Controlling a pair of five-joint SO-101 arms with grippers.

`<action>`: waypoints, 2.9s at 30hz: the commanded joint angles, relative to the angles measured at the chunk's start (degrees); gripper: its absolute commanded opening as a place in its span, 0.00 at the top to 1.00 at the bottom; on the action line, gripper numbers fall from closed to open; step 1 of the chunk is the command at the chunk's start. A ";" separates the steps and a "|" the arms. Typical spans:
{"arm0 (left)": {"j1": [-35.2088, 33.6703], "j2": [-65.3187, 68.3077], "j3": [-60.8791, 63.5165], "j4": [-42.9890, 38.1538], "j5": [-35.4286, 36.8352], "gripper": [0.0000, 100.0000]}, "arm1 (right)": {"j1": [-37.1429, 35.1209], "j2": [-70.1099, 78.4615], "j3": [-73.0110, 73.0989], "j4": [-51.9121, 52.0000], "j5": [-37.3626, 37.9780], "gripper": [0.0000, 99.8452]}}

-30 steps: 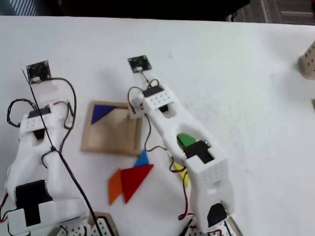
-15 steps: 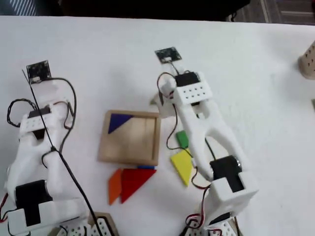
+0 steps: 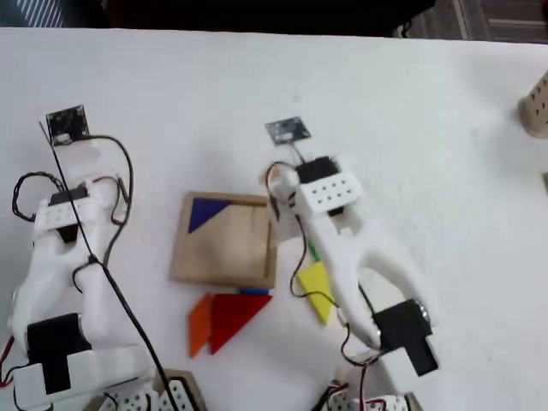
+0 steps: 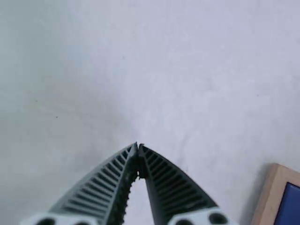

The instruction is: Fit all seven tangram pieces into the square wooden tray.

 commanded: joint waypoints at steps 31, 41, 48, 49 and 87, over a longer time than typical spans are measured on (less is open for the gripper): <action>-0.22 -0.22 -2.81 0.09 0.26 0.98 | -7.52 20.44 -15.91 -16.22 -4.66 0.98; -0.40 -0.48 -2.37 0.00 0.18 0.98 | -8.66 30.29 -31.03 -13.41 -5.19 0.98; -0.31 -0.48 -2.46 0.00 0.18 0.98 | -10.15 32.75 -34.90 -17.63 -5.19 0.98; -0.31 -0.48 -2.46 0.00 0.18 0.98 | -9.98 33.80 -36.31 -18.33 -5.19 0.98; -0.31 0.04 -2.46 -2.55 0.18 0.98 | -45.85 -20.79 28.40 -17.27 1.23 0.98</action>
